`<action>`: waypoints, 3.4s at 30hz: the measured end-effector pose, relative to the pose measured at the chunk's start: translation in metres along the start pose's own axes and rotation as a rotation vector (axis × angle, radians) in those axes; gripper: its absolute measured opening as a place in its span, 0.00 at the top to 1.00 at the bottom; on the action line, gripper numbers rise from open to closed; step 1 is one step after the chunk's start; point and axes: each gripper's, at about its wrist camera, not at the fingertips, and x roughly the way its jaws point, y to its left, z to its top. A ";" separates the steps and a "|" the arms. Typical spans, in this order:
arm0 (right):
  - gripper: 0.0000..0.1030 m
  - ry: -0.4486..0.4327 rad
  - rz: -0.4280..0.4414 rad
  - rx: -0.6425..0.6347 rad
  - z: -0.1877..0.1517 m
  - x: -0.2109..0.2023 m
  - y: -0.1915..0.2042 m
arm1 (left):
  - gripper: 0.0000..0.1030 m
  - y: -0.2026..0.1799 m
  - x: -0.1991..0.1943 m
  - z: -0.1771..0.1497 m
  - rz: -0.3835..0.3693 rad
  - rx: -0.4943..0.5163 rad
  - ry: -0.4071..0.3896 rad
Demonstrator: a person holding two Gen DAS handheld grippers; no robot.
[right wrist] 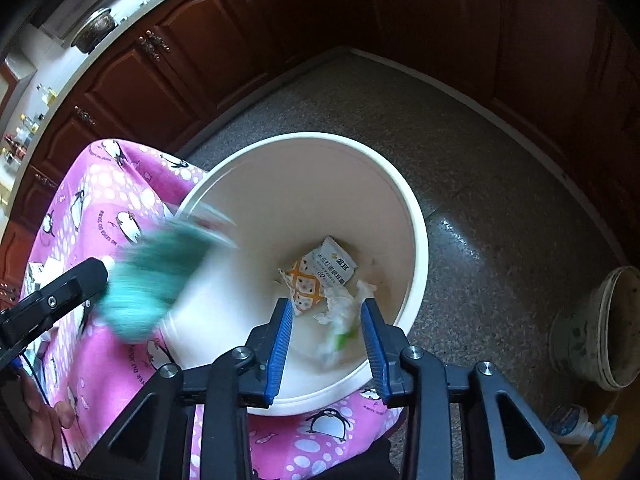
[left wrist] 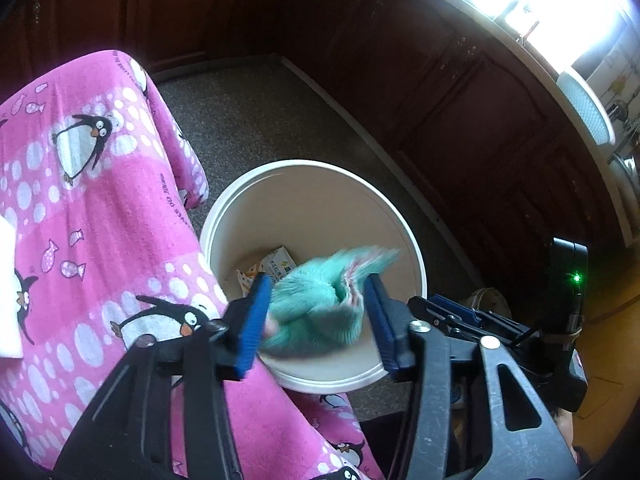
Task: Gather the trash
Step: 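Open right tool releasing wrapper into bucket while left tool drops green towel, then move both open tools back over the table, then grasp the blue snack packet with left tool while right tool grasps white sponge, then carry the blue packet and white sponge with both tools over the white bucket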
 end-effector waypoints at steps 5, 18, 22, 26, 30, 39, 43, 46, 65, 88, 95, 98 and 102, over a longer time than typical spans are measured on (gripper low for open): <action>0.65 -0.026 0.013 -0.007 -0.002 -0.010 0.000 | 0.53 0.001 -0.012 -0.010 0.011 0.019 -0.019; 0.54 -0.094 0.017 -0.085 -0.007 -0.034 0.037 | 0.53 0.016 -0.048 -0.018 0.094 0.021 -0.102; 0.54 -0.106 0.014 -0.121 -0.010 -0.042 0.052 | 0.53 0.026 -0.065 -0.023 0.144 0.030 -0.137; 0.53 -0.117 0.033 -0.154 -0.014 -0.049 0.070 | 0.51 0.041 -0.085 -0.031 0.187 0.026 -0.165; 0.45 -0.135 0.058 -0.192 -0.019 -0.059 0.092 | 0.39 0.054 -0.105 -0.039 0.218 0.000 -0.196; 0.41 -0.156 0.138 -0.300 -0.031 -0.078 0.156 | 0.39 0.097 -0.164 -0.068 0.275 -0.068 -0.237; 0.40 -0.157 0.179 -0.358 -0.040 -0.082 0.188 | 0.39 0.120 -0.193 -0.084 0.296 -0.112 -0.248; 0.39 -0.138 0.209 -0.398 -0.046 -0.079 0.212 | 0.29 0.143 -0.218 -0.100 0.305 -0.152 -0.254; 0.29 0.000 0.254 -0.473 -0.051 -0.006 0.318 | 0.21 0.279 -0.251 -0.171 0.311 -0.359 -0.185; 0.44 0.031 0.241 -0.500 -0.038 0.035 0.347 | 0.70 0.288 -0.210 -0.168 0.314 -0.306 -0.069; 0.44 0.008 0.310 -0.512 -0.056 -0.011 0.326 | 0.71 0.258 -0.236 -0.170 0.335 -0.254 -0.129; 0.44 -0.008 0.324 -0.523 -0.063 -0.027 0.320 | 0.71 0.245 -0.242 -0.165 0.347 -0.234 -0.151; 0.44 -0.025 0.336 -0.527 -0.070 -0.044 0.311 | 0.71 0.224 -0.246 -0.156 0.351 -0.207 -0.177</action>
